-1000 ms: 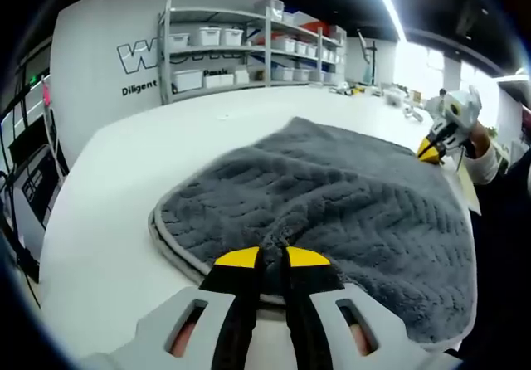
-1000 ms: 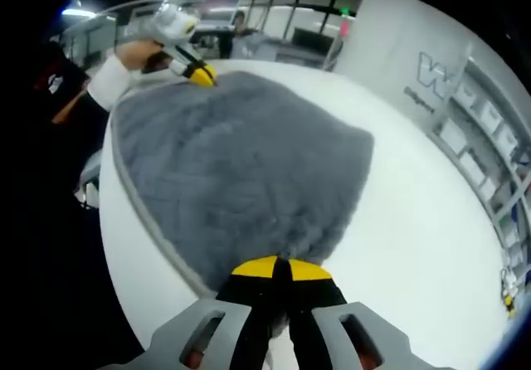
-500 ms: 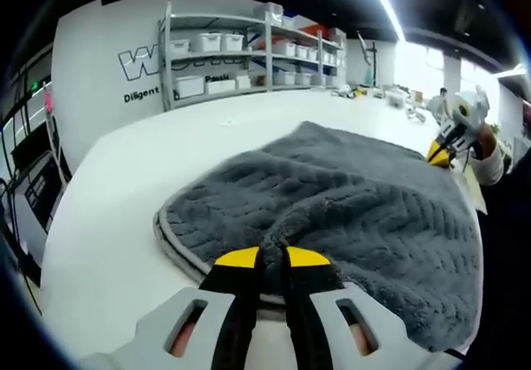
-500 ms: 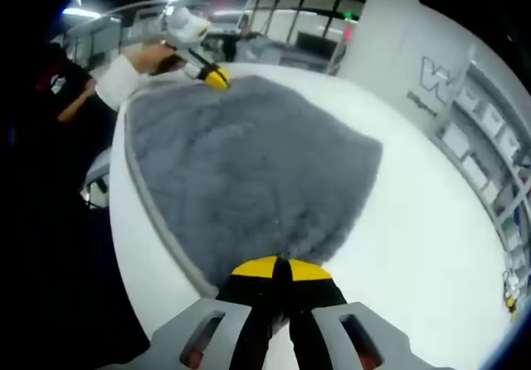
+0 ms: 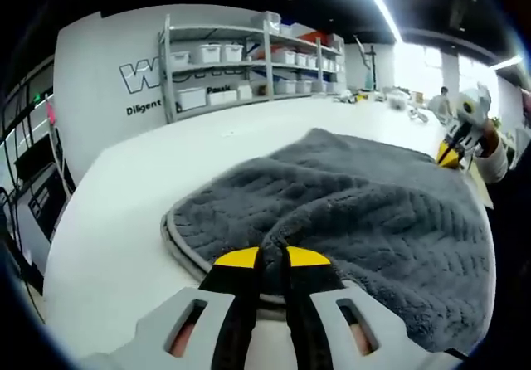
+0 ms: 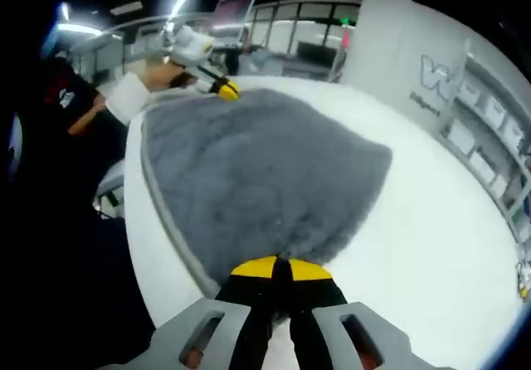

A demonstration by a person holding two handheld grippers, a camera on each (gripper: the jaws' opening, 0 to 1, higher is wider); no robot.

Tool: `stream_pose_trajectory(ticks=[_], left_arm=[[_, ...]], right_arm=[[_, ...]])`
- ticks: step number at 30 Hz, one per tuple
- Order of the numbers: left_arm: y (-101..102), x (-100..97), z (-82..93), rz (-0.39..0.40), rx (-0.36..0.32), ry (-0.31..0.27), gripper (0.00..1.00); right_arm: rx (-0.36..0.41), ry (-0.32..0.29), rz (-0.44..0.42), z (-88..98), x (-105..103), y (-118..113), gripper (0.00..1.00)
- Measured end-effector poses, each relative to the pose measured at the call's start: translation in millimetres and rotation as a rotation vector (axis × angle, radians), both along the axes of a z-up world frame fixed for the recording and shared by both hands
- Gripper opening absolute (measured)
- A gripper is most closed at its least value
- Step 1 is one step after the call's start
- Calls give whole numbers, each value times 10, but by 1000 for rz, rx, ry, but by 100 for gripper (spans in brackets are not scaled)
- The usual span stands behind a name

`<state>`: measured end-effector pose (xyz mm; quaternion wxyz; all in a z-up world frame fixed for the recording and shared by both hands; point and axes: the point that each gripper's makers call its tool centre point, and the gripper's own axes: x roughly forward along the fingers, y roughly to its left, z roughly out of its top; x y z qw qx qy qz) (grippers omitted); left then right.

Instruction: Open the folded towel by lifting each exposed corner and separating the folded layers until the towel lies flat within the target outline without major curled edges

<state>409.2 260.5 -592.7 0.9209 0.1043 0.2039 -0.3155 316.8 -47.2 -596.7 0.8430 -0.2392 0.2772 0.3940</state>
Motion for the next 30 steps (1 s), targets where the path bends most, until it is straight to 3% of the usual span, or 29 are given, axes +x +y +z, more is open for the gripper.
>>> stream_pose_trajectory(ticks=[4,8,14,20,23,26,30], left_arm=[[-26,-12,17,-15,36,-37,10],[-4,-15,18,3,3,-16,11],[-62,-119,59,15,13,-31,15],[-113,-302,150,19,36,-43,15],[-179,-404,174,-2,43,-38,15],[-7,-294,258,-29,32,-28,15],[11,-298,272,-73,9,-1,15]], right_arm=[[-15,-14,50,-18,-153,63,0],[-16,-35,94,-15,-220,85,1],[17,-72,138,65,-238,87,3],[99,-98,119,204,-155,68,4],[126,-140,108,265,-66,81,5],[143,-148,93,288,-5,74,5],[162,-162,92,279,67,81,6]])
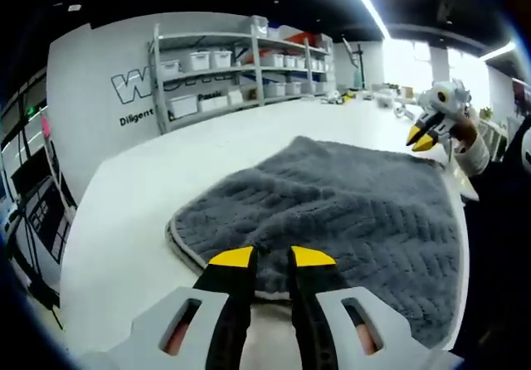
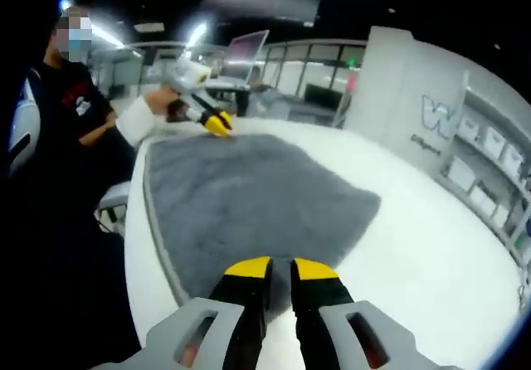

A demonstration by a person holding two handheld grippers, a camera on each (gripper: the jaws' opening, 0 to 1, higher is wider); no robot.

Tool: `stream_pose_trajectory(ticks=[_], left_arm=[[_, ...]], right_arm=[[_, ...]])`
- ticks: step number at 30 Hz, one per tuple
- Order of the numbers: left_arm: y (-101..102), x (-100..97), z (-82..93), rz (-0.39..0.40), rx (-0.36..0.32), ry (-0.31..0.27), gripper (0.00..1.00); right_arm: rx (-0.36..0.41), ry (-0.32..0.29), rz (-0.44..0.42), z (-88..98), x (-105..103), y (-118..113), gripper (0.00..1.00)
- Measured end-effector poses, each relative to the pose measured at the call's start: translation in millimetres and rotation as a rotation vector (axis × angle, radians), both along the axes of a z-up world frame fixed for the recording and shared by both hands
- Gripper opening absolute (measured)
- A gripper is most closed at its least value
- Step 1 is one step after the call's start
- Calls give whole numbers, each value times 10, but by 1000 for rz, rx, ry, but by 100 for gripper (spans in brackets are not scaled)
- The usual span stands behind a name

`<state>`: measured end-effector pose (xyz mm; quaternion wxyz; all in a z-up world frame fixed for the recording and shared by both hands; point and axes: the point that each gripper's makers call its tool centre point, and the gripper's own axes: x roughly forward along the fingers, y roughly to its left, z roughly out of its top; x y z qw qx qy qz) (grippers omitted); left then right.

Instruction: Open the folded towel by lifting each exposed corner and separating the folded layers until the towel lies flat within the target outline without major curled edges

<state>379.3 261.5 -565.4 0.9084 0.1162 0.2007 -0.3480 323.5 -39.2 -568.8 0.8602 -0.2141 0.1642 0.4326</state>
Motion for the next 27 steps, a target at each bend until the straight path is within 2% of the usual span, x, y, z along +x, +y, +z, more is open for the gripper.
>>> stream_pose_trajectory(ticks=[4,12,14,18,24,27], left_arm=[[-64,-141,-90,-100,11,60,14],[-72,-256,-78,-127,-9,94,10],[-80,-320,-116,-147,12,112,10],[-101,-390,-123,-166,30,112,11],[-100,-466,-172,-185,71,113,19],[-124,-561,-273,-221,127,142,21]], right_arm=[[-17,-22,-4,-20,108,-35,8],[-30,-79,10,-38,203,-11,10],[-35,-78,9,-65,244,-11,10],[-27,-52,-8,-124,286,-15,10],[-16,-38,-6,-182,296,-2,10],[-11,-33,-7,-203,317,8,11]])
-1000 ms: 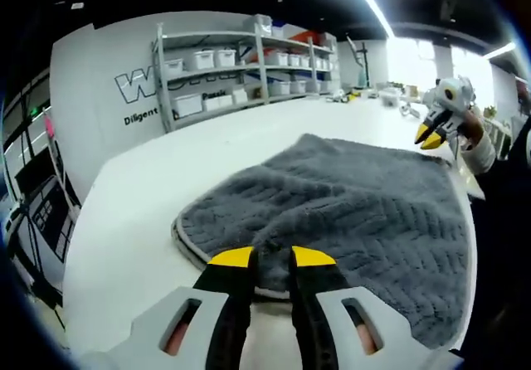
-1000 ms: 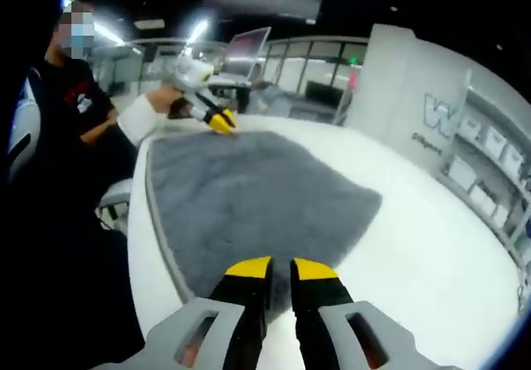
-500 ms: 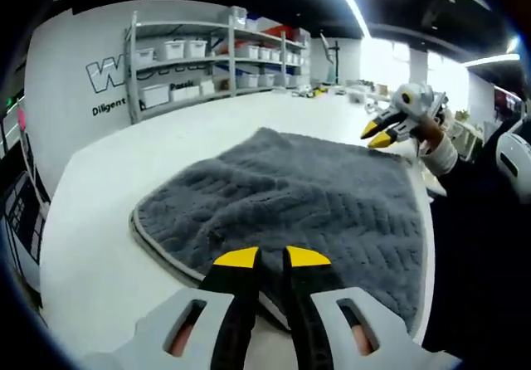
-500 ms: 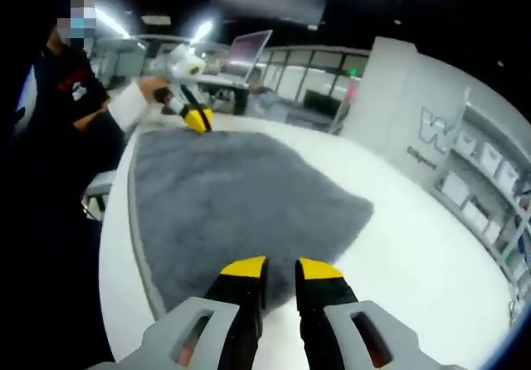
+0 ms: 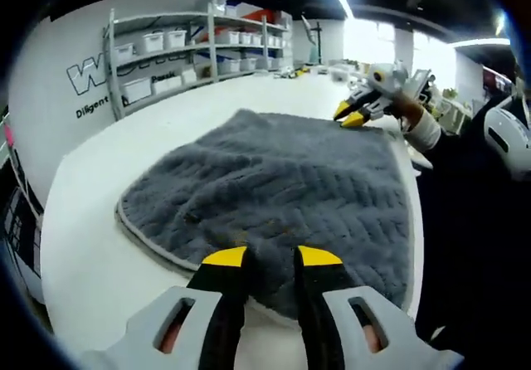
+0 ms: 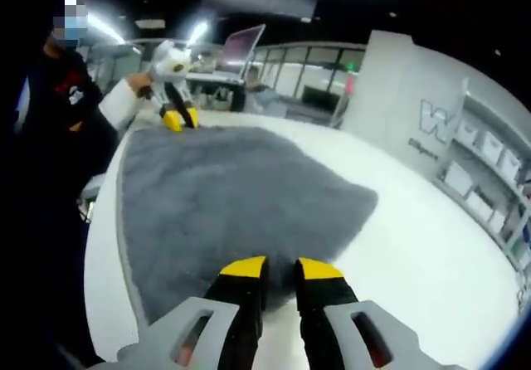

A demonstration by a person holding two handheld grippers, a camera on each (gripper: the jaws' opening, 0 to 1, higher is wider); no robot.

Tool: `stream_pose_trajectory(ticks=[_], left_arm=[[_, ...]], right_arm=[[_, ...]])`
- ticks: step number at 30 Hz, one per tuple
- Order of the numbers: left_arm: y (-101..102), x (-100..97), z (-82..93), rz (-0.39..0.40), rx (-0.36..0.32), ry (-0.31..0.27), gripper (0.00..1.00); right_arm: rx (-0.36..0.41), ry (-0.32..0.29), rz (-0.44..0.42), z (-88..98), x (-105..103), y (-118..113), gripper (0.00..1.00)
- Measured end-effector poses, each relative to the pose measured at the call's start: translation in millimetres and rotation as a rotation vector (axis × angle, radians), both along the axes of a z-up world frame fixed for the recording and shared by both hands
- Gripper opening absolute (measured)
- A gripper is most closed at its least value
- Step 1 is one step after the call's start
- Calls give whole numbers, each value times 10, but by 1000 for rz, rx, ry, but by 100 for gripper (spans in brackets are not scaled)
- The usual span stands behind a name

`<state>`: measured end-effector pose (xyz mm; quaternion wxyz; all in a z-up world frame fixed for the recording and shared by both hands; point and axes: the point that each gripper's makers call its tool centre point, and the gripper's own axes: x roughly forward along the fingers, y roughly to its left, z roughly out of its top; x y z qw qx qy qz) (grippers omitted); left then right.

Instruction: Open the folded towel by lifting each exposed corner and separating the folded layers until the towel lies flat within the target outline without major curled edges

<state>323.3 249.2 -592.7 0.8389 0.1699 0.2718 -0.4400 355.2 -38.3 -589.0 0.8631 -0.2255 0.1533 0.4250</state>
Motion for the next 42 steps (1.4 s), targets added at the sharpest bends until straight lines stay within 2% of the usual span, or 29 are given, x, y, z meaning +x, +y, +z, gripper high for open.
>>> stream_pose_trajectory(ticks=[1,4,5,7,19,26,34,36,42], left_arm=[[-7,-30,-40,-16,26,5,21],[-44,-50,-47,-20,34,-8,21],[-28,-50,-47,-6,36,2,21],[-26,-54,-48,-5,38,-3,21],[-20,-39,-55,24,24,9,18],[-3,-6,-49,15,23,-8,20],[50,113,-42,67,26,-11,23],[108,173,-35,117,29,-9,26],[112,187,-34,121,34,-17,27]], right_arm=[[-3,6,0,-22,5,1,11],[12,32,-11,-68,17,2,10],[53,82,-37,-87,9,1,9],[91,134,-55,-101,-4,-2,7],[120,175,-78,-109,-49,-9,6],[94,189,-69,-107,-146,-24,5],[60,202,-59,-114,-194,-56,5],[54,205,-58,-114,-210,-61,5],[40,211,-55,-123,-248,-73,5]])
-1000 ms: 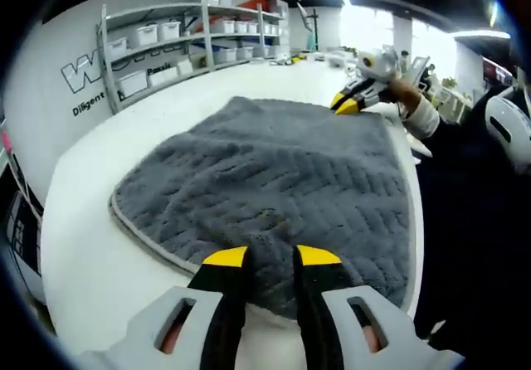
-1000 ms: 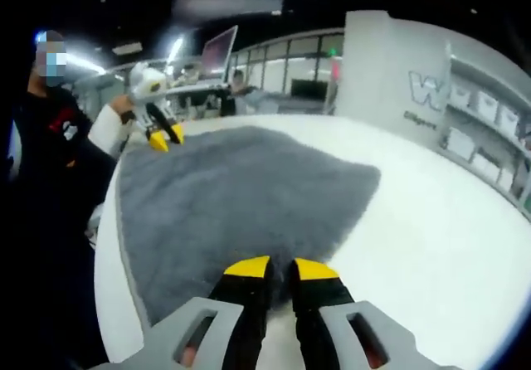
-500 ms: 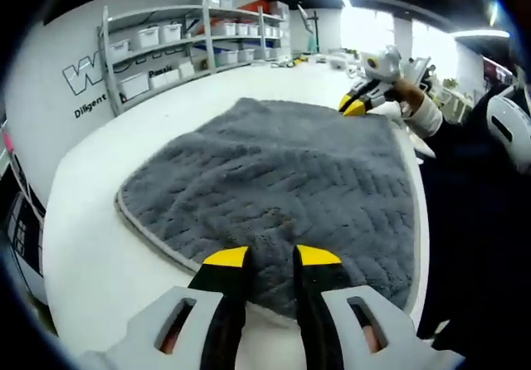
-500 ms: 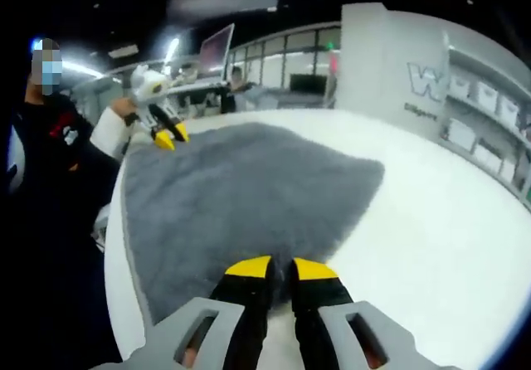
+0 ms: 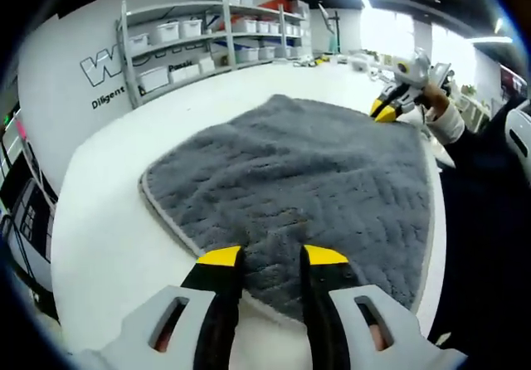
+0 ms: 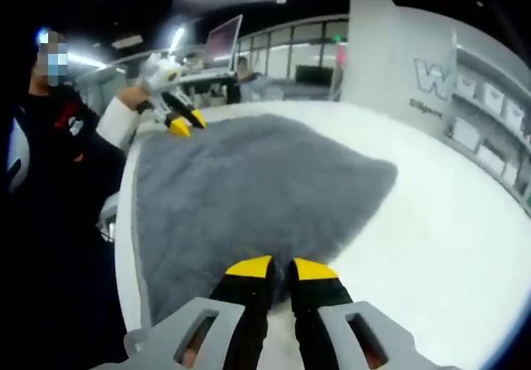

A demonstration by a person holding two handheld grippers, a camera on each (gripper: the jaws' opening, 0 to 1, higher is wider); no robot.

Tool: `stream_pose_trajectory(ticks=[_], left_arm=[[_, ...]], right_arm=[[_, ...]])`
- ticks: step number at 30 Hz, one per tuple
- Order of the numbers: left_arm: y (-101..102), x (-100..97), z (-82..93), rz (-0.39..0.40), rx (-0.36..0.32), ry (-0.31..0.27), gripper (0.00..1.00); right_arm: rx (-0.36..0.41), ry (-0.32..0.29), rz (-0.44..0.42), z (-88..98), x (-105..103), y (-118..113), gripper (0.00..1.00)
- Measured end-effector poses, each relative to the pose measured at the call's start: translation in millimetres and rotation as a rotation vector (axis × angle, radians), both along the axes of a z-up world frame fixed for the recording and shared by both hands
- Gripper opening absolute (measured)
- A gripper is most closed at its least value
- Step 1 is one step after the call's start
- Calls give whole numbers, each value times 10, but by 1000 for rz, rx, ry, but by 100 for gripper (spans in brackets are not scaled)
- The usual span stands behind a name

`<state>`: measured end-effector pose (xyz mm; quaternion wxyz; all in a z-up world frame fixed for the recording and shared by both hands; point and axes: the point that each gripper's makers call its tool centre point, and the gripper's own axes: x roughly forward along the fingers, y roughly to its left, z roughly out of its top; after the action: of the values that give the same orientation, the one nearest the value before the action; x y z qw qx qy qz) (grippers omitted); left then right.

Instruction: Open the folded towel by lifting each exposed corner and separating the folded layers until the towel lies flat within the target outline without major curled edges

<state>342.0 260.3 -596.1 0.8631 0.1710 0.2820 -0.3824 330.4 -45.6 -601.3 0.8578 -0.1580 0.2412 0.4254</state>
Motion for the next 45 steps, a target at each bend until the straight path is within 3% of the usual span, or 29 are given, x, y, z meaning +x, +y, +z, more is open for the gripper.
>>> stream_pose_trajectory(ticks=[14,30,32,34,40,45], left_arm=[[27,63,-1,20,4,-12,28],[18,9,-20,56,-32,38,23],[18,11,-17,51,-27,35,23],[10,12,-8,39,-23,25,23],[20,25,8,32,-43,25,24],[79,81,95,59,-70,-3,24]], right_arm=[[-10,15,9,-10,-69,26,5],[1,-7,39,-1,-21,11,6],[-8,-22,51,4,-23,16,6],[-34,-85,103,33,-13,31,6],[-34,-134,113,110,15,50,6],[21,-225,144,317,5,161,6]])
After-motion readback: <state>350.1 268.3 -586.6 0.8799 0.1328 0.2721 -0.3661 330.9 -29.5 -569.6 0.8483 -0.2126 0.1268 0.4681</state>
